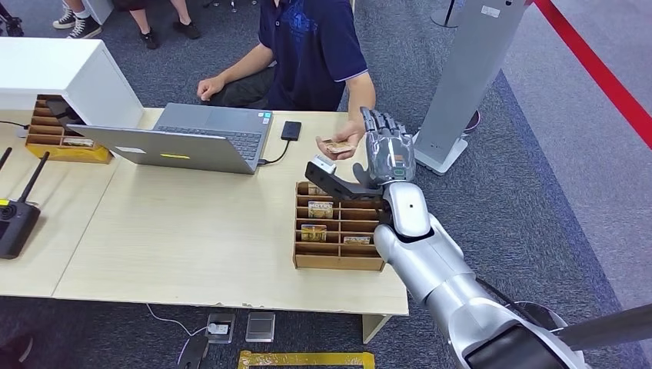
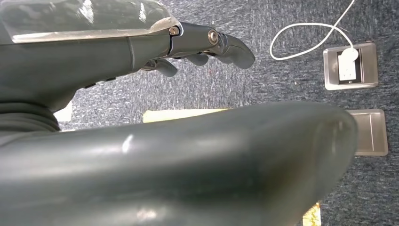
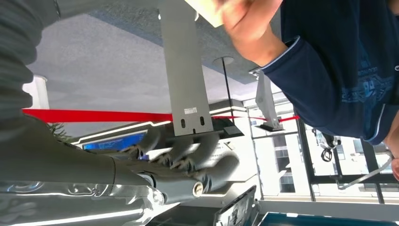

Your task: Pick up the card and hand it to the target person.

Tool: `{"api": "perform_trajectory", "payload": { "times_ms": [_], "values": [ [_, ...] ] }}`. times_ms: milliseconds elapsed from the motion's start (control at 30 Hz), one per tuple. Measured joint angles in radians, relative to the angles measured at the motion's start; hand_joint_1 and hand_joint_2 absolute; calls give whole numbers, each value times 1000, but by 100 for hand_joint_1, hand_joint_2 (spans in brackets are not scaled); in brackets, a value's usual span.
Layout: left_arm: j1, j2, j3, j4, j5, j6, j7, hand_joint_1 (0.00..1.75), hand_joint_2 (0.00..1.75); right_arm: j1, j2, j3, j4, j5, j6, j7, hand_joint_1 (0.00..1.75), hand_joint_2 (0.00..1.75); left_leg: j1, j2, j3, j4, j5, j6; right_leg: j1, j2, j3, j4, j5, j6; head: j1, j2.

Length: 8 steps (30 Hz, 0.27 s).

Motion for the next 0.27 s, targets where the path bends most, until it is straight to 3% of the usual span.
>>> {"api": "perform_trajectory", "payload": {
  "times_ms": [100,167,267],
  "values": [
    [0,-3,5,2,2,3,1,0,0,27,-6,-48,-58,-63,-114,-89,0,175,0,0,-1,1,0,0,0,-1,-1,0,0,0,0,0],
    [1,-6,7,3,2,5,1,0,0,71,-8,-130,-146,-113,-178,-191,0,175,0,0,-1,0,0,0,0,0,-1,0,0,0,0,0],
    [1,-9,9,5,1,7,0,0,0,126,8,-263,-234,-174,-187,-323,0,175,0,-1,0,0,0,0,0,-1,0,0,0,0,0,0]
  ]
}}
